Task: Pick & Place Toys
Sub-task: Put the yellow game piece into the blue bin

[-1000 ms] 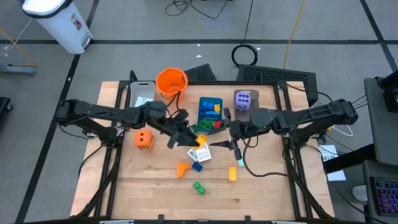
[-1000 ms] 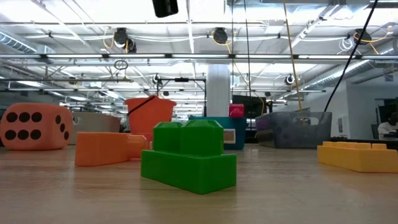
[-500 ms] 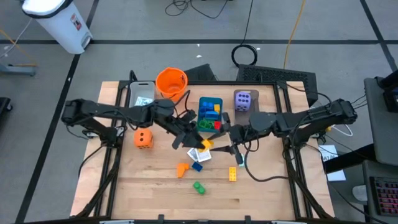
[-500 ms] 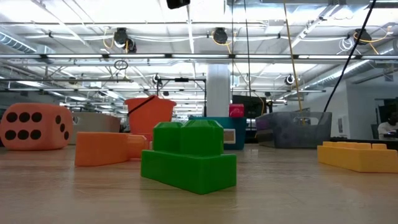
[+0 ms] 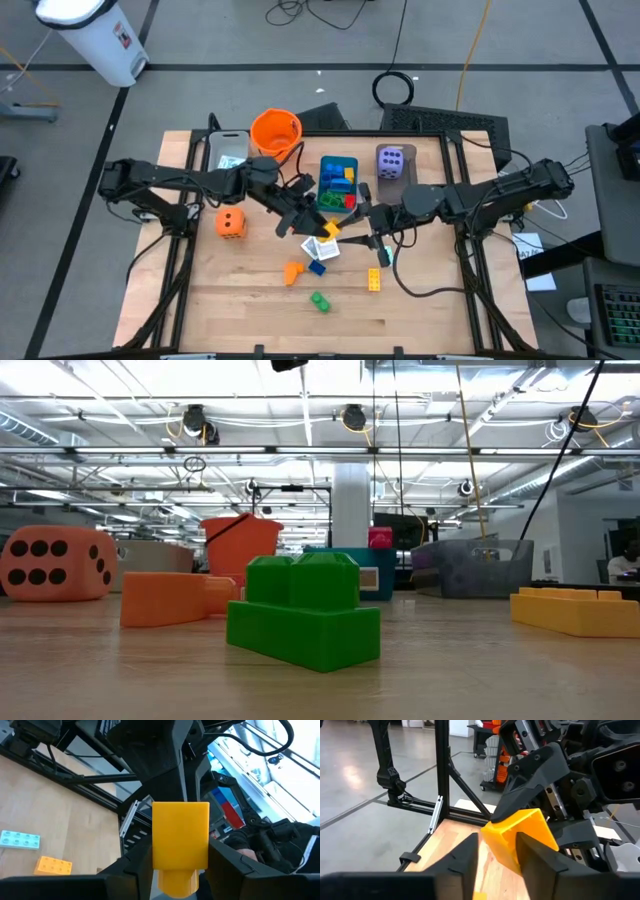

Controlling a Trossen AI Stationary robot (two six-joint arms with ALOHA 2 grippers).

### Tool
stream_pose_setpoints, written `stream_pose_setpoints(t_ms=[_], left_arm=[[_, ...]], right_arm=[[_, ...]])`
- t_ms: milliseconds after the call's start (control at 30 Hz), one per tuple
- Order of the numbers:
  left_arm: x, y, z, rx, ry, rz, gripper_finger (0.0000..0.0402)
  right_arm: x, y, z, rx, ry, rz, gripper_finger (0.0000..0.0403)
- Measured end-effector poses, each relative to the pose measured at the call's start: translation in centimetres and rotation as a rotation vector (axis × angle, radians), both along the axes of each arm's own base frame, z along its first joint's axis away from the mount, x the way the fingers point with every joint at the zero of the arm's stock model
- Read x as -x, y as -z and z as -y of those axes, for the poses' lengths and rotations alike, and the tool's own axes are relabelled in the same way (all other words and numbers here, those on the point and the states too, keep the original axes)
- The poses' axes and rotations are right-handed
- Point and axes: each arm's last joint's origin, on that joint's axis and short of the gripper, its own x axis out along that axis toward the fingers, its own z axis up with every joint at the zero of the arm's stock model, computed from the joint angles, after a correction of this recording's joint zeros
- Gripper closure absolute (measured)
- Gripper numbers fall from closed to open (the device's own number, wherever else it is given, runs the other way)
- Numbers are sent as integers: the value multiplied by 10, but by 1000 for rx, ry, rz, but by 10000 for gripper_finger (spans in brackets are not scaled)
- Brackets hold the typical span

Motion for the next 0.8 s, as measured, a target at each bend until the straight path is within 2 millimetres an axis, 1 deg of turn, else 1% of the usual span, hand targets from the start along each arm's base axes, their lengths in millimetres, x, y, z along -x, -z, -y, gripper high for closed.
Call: stream_pose_setpoints(t_ms=[267, 333, 533, 700, 800], left_arm=[[0, -5, 0, 26, -1, 25, 227], [0, -7, 0, 41, 2, 44, 227], [0, -13, 0, 49, 7, 109, 222], [1, -17, -2, 69, 5, 142, 204], [1, -21, -6, 81, -6, 168, 191]], right_arm=[[-1, -1, -1, 8, -9, 15, 379], [0, -2, 0, 10, -11, 27, 395], [0, -7, -1, 9, -11, 70, 394], [-1, -14, -1, -14, -9, 146, 400], [0, -16, 0, -26, 1, 161, 401]])
